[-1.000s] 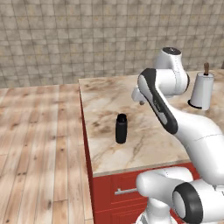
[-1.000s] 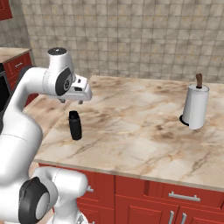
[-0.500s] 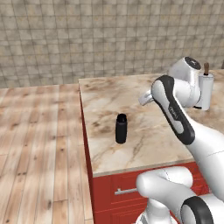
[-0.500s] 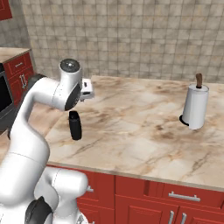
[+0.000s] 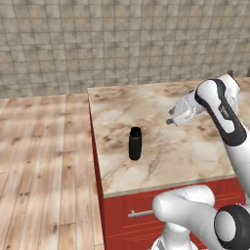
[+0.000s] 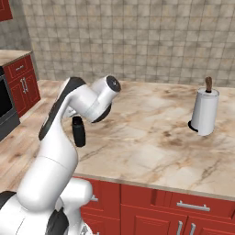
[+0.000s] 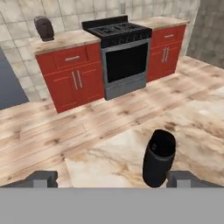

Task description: Pick the water bottle from the counter and place it in the open cabinet.

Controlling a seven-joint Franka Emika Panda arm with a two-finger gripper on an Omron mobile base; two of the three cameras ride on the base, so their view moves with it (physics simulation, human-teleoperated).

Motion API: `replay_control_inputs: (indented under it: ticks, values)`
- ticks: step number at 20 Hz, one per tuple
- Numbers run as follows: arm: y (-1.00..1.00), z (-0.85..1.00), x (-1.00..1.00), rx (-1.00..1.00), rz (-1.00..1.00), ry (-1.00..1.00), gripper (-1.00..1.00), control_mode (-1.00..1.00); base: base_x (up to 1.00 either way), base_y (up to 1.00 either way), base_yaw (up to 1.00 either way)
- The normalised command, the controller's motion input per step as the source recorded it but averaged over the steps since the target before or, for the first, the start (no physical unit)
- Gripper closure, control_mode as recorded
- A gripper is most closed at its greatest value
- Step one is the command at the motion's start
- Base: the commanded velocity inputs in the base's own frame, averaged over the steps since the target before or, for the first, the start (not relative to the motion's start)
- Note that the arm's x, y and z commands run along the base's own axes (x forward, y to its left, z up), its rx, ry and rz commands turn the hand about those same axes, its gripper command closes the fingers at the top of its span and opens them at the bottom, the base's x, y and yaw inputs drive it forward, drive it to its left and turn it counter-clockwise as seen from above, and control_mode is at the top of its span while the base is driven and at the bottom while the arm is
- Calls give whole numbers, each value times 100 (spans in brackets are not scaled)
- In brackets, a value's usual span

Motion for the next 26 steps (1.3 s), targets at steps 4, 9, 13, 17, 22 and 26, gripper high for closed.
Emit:
replay_control_inputs:
  ticks: [4, 9, 13, 17, 22, 26]
  values:
    - [-3, -2, 11, 11, 48, 0, -100, -100, 0, 0, 0]
    - [0, -19, 28, 5, 33, 0, -100, -100, 0, 0, 0]
    - [0, -54, 22, 0, 21, -1, -100, -100, 0, 0, 0]
    - [0, -56, 14, 0, 15, -1, -100, -100, 0, 0, 0]
    - [5, -26, 10, 0, 3, 0, -100, -100, 0, 0, 0]
    - [2, -3, 10, 0, 0, 0, -100, -100, 0, 0, 0]
